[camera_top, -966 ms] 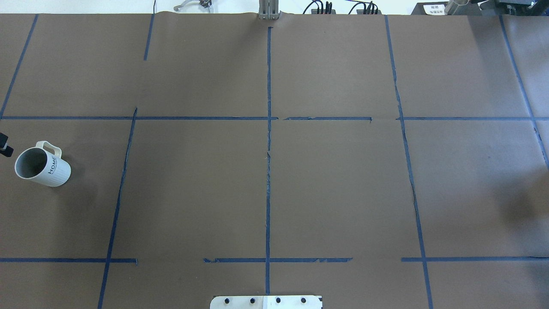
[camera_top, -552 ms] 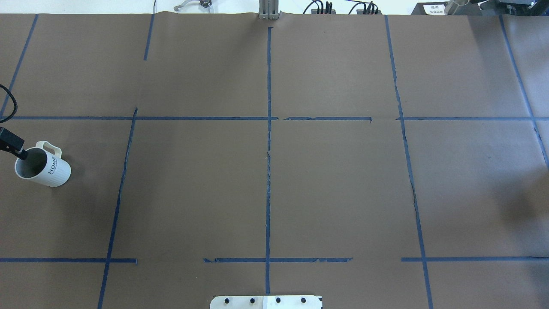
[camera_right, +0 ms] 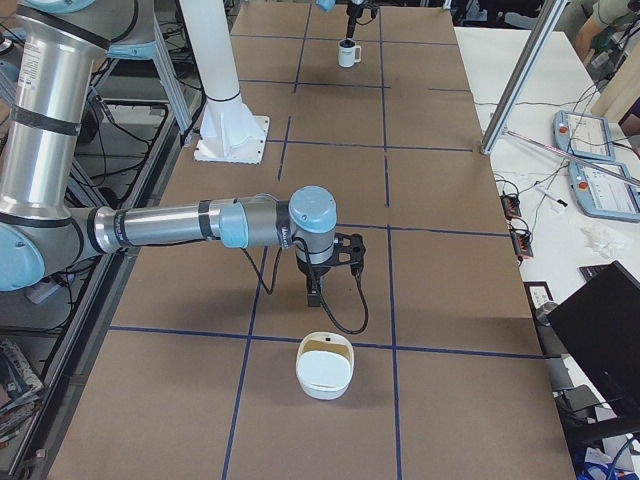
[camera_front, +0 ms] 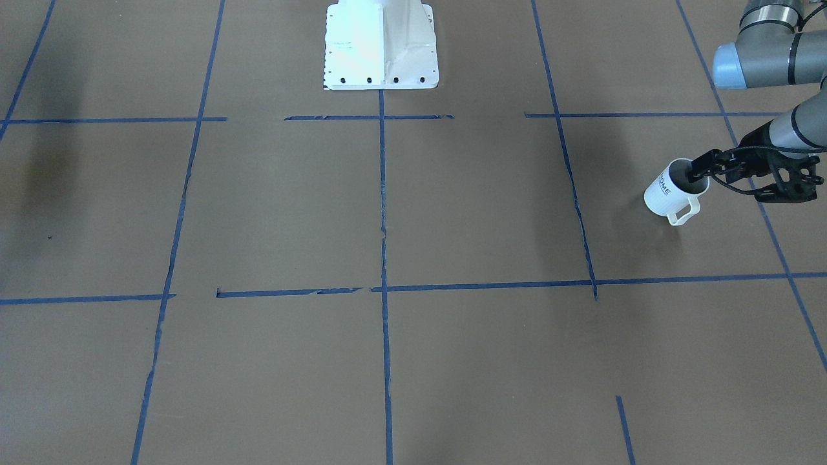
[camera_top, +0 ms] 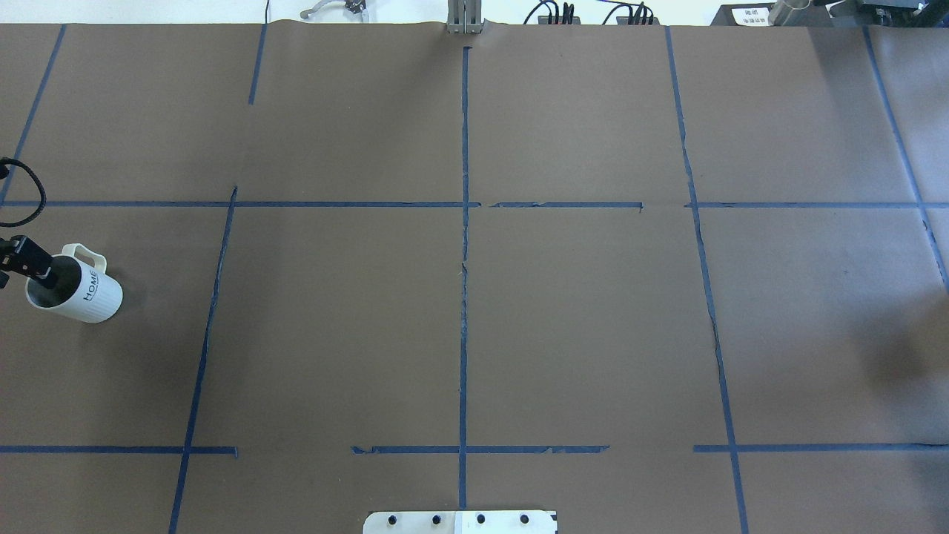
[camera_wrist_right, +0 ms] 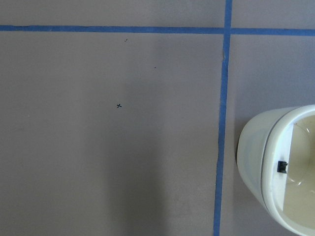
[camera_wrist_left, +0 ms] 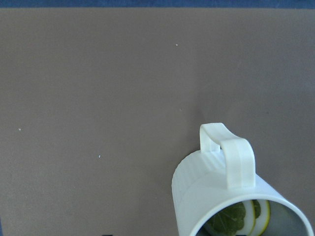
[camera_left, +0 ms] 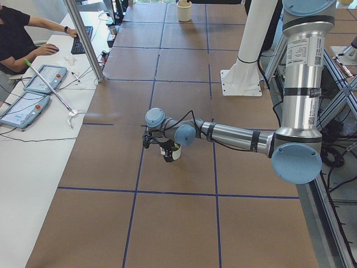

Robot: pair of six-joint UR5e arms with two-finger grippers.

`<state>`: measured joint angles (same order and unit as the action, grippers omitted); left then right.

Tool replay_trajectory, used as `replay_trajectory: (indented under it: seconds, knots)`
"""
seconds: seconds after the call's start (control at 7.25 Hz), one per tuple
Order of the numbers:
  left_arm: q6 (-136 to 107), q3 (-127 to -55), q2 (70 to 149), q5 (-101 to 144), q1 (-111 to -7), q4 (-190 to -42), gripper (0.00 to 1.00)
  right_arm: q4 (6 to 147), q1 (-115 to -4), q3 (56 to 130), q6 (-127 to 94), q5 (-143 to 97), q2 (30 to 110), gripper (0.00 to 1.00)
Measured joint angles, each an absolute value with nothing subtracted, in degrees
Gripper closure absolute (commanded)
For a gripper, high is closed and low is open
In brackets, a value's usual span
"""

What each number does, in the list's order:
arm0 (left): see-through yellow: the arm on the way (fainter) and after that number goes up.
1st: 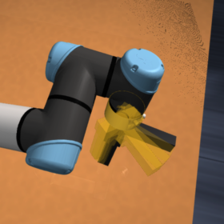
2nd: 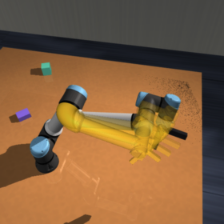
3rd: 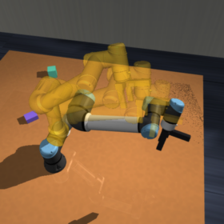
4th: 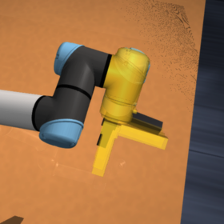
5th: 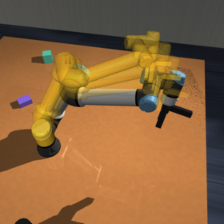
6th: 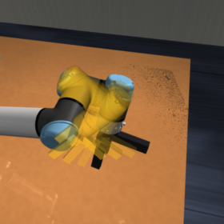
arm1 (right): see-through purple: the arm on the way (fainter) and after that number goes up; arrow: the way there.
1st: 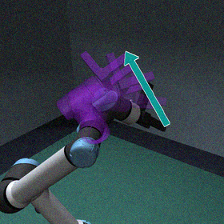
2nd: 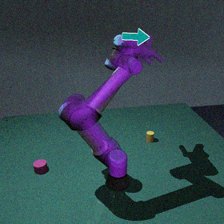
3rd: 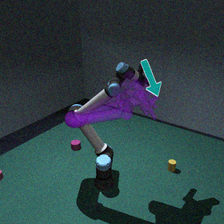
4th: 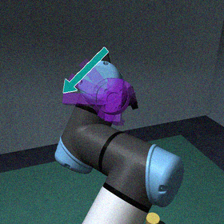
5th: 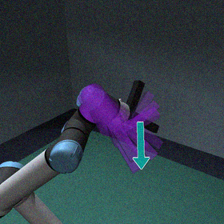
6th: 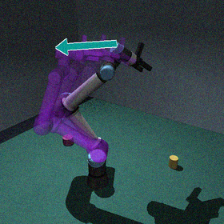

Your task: Left arm hands cup to right arm to dump lemon

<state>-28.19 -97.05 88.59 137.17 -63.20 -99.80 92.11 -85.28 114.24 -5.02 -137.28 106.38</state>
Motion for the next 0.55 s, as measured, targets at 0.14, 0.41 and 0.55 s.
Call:
replay_trajectory:
  seconds: [0.14, 0.41, 0.55]
  knots:
    - [-28.2, -96.9, 88.59, 137.19, -62.87, -99.85, 0.87, 92.11, -85.19, 114.21, -5.03, -137.28, 106.36, 0.0]
    - [-28.3, -97.25, 88.65, 137.2, -62.48, -99.81, 1.0, 92.11, -84.71, 114.21, -5.17, -137.29, 106.35, 0.0]
    - [-28.93, -97.79, 88.75, 137.14, -62.46, -99.77, 1.0, 92.05, -84.29, 114.26, -5.37, -137.29, 106.32, 0.0]
